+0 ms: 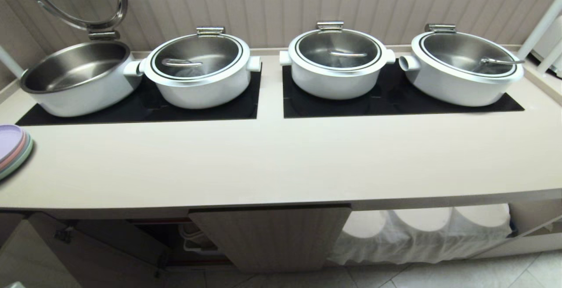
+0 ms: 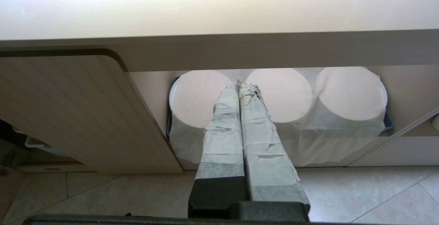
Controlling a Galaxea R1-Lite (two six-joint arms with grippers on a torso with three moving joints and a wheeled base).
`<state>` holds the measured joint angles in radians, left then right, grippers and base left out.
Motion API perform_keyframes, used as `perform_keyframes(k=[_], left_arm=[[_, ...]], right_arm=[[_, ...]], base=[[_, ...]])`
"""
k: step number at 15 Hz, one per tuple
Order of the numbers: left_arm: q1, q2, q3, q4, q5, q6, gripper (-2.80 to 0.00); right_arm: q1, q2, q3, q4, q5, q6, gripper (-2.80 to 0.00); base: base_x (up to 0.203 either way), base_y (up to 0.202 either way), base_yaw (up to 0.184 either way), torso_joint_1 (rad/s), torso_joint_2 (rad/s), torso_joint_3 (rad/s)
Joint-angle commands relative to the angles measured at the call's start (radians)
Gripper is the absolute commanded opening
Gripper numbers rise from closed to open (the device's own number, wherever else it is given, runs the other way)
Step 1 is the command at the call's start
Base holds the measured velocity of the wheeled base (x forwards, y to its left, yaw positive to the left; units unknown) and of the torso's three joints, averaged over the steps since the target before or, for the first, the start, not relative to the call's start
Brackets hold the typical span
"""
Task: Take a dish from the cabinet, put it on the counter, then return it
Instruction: Place it on the table
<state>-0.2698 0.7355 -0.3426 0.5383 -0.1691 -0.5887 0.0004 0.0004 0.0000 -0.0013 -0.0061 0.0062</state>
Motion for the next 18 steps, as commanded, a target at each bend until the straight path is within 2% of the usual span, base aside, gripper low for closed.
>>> perform_keyframes(k=[1,11,18], left_arm=[[0.000,-0.003,0.002,0.003,0.000,-0.005,-2.80],[0.001,-0.004,-0.008,0.000,-0.015,-0.006,-2.80],[-0.014,0.058,-0.077,-0.001,-0.016,-0.005,-2.80]], right_arm=[[0.001,0.000,0.000,0.000,0.000,0.000,-2.80],[0.000,0.000,0.000,0.000,0.000,0.000,-2.80],[0.000,0.000,0.000,0.000,0.000,0.000,-2.80]], base=[[0.000,-0.189,0.001,0.000,0.00,0.002],[0.000,-0.180,0.001,0.003,0.00,0.004],[0.000,0.000,0.000,0.000,0.00,0.000]])
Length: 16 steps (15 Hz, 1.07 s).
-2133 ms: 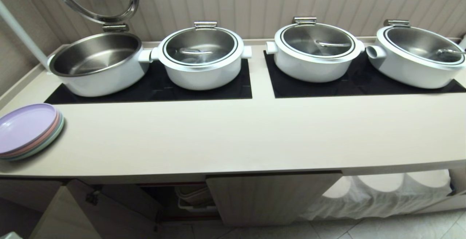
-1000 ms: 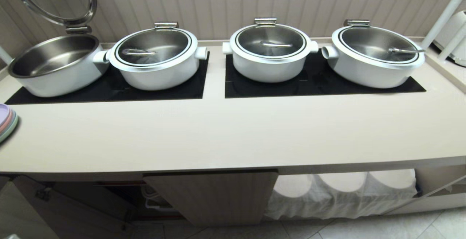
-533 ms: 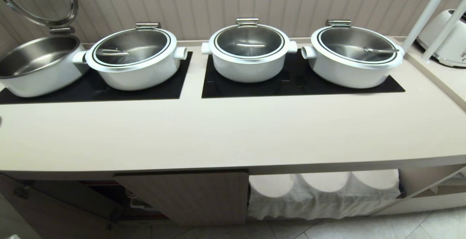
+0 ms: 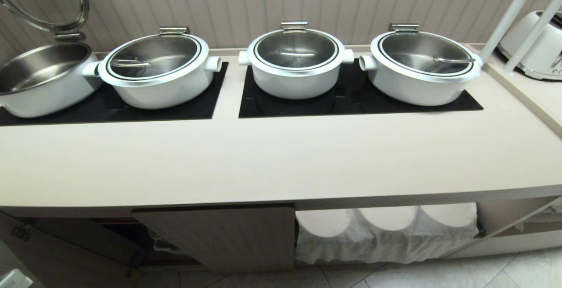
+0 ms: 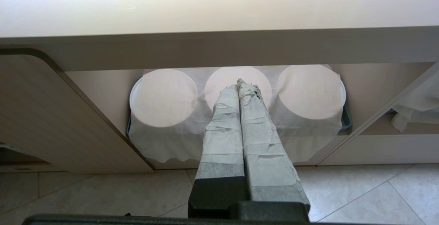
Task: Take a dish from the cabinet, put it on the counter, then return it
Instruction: Place it on the table
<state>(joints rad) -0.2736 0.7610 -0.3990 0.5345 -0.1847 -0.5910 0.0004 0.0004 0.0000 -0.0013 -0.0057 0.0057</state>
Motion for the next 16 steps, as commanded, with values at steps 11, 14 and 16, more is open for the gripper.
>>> perform_keyframes(k=[11,14,16], left_arm=[[-0.105,0.342,-0.299,-0.002,0.012,-0.003,-2.80],[-0.150,0.454,-0.401,-0.005,0.013,-0.003,-2.80],[-0.181,0.516,-0.459,-0.005,0.015,-0.003,-2.80]], right_arm=[[0.001,0.000,0.000,0.000,0.000,0.000,-2.80],[0.000,0.000,0.000,0.000,0.000,0.000,-2.80],[0.000,0.000,0.000,0.000,0.000,0.000,-2.80]], base=[[0.000,0.000,0.000,0.000,0.00,0.000],[0.000,0.000,0.000,0.000,0.00,0.000],[0.000,0.000,0.000,0.000,0.00,0.000]])
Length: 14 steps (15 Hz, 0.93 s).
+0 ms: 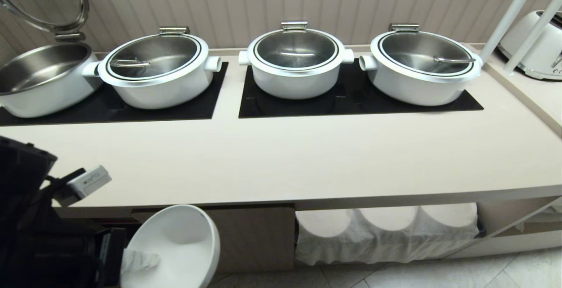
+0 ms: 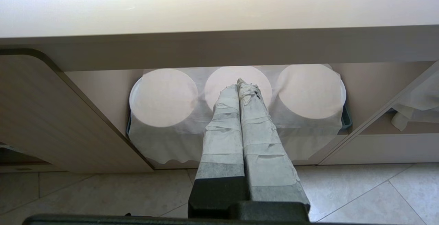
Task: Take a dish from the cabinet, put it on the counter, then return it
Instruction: Place it on the table
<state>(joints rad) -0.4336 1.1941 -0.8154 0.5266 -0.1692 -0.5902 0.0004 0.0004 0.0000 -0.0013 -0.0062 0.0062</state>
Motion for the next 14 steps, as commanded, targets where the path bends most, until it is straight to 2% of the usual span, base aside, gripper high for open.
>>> perform_keyframes(k=[1,9,14], left_arm=[[-0.031,0.116,-0.064,0.003,0.000,-0.003,-2.80],[-0.048,0.315,-0.228,-0.004,0.003,-0.003,-2.80],[-0.045,0.446,-0.344,-0.031,0.048,-0.022,-2.80]], right_arm=[[0.001,0.000,0.000,0.000,0.000,0.000,-2.80],[0.001,0.000,0.000,0.000,0.000,0.000,-2.80],[0.001,0.000,0.000,0.000,0.000,0.000,-2.80]], base=[[0.000,0.000,0.000,0.000,0.00,0.000],[0.000,0.000,0.000,0.000,0.00,0.000],[0.000,0.000,0.000,0.000,0.00,0.000]])
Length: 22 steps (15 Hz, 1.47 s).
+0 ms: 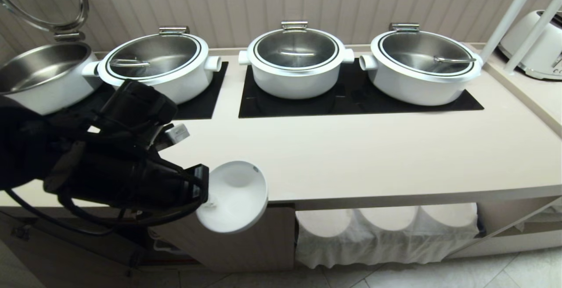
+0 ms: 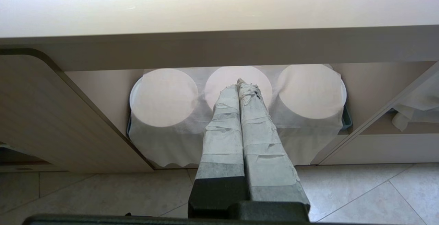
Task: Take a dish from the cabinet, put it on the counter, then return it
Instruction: Place it on the table
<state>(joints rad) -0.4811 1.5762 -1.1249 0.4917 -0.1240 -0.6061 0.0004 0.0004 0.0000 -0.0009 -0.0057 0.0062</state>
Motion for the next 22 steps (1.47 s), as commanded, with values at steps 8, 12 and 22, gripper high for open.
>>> perform_keyframes(k=[8,12,22], left_arm=[[0.007,0.306,-0.302,0.080,0.110,-0.027,-2.80],[0.016,0.393,-0.444,0.154,0.121,-0.127,-2.80],[0.076,0.499,-0.589,0.222,0.119,-0.211,-2.80]], right_arm=[[0.000,0.000,0.000,-0.001,0.000,0.000,-2.80],[0.000,0.000,0.000,-0.001,0.000,0.000,-2.80],[0.001,0.000,0.000,-0.001,0.000,0.001,-2.80]], base=[[0.000,0.000,0.000,0.000,0.00,0.000],[0.000,0.000,0.000,0.000,0.00,0.000],[0.000,0.000,0.000,0.000,0.00,0.000]])
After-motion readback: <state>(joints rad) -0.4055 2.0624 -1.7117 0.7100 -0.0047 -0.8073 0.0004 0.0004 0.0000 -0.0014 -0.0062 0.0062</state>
